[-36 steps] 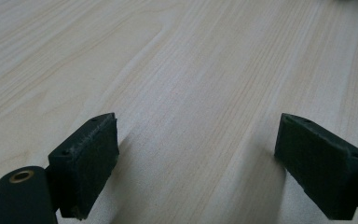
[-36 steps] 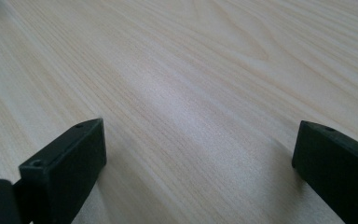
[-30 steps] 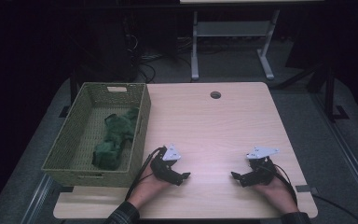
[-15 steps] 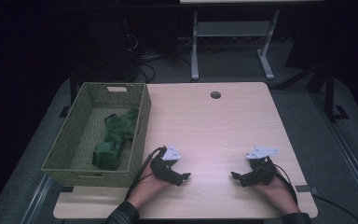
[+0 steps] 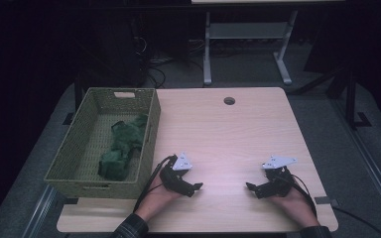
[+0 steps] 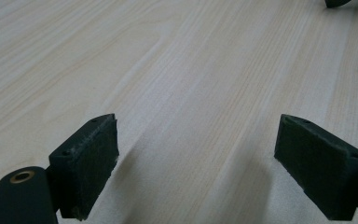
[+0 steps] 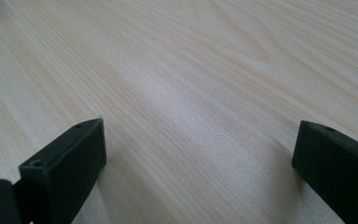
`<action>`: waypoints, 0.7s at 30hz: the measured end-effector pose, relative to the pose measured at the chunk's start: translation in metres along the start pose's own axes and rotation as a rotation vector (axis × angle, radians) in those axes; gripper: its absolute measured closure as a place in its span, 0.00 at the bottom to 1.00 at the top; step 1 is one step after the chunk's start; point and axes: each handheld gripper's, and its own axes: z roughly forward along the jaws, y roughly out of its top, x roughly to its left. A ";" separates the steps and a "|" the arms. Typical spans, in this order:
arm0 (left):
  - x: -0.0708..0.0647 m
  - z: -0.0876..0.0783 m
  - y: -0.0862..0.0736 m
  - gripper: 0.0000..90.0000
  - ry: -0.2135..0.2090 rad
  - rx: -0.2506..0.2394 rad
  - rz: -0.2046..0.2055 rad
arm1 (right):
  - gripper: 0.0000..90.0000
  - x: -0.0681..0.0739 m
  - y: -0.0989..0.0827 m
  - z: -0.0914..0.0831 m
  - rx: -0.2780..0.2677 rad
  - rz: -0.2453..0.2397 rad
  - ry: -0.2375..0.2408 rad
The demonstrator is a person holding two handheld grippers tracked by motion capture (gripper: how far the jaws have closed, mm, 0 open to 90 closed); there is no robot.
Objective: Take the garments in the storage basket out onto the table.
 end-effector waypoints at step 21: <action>0.002 -0.018 0.015 0.14 -0.017 -0.009 0.001 | 0.03 0.000 0.000 0.000 -0.002 0.001 0.000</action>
